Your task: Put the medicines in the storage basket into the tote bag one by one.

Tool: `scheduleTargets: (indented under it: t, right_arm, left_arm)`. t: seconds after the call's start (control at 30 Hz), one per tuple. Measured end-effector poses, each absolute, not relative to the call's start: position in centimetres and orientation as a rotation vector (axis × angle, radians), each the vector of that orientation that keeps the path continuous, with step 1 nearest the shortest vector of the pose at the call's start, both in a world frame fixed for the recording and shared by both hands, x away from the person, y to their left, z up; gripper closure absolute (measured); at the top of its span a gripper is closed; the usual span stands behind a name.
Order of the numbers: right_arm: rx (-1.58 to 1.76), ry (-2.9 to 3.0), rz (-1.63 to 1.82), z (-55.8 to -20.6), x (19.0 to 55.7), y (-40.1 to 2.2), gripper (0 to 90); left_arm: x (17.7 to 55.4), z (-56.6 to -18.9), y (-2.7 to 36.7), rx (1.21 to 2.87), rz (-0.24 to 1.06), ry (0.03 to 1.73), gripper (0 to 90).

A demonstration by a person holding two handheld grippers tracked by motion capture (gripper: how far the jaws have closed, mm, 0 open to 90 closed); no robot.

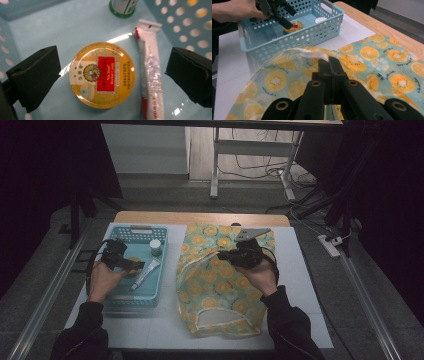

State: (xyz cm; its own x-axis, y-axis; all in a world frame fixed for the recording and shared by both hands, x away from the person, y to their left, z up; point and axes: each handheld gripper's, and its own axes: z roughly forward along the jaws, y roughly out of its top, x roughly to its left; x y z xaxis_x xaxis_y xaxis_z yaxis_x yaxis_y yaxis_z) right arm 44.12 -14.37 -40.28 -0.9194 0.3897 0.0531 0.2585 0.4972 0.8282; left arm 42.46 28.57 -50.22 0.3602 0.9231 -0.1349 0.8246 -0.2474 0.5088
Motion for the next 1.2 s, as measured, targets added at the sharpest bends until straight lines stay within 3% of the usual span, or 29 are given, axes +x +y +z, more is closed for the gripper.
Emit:
scheduleTargets:
  t: [0.4,0.67,0.83,1.2]
  right_arm:
    - [0.564,2.595,1.397,-40.3,44.1,-14.4,90.0]
    - [0.564,2.596,1.394,-40.3,44.1,-14.4,90.0]
    - [0.567,2.597,1.393,-40.4,44.1,-14.4,90.0]
    - [0.571,2.597,1.394,-40.4,44.2,-14.4,90.0]
  left_arm:
    - [43.7,-51.5,28.2,2.252,0.229,1.583,1.3]
    - [43.9,-51.9,27.9,2.299,0.221,1.601,9.7]
    - [43.9,-51.9,28.0,2.3,0.192,1.603,19.8]
    - [44.0,-51.6,28.0,2.281,0.173,1.647,20.6]
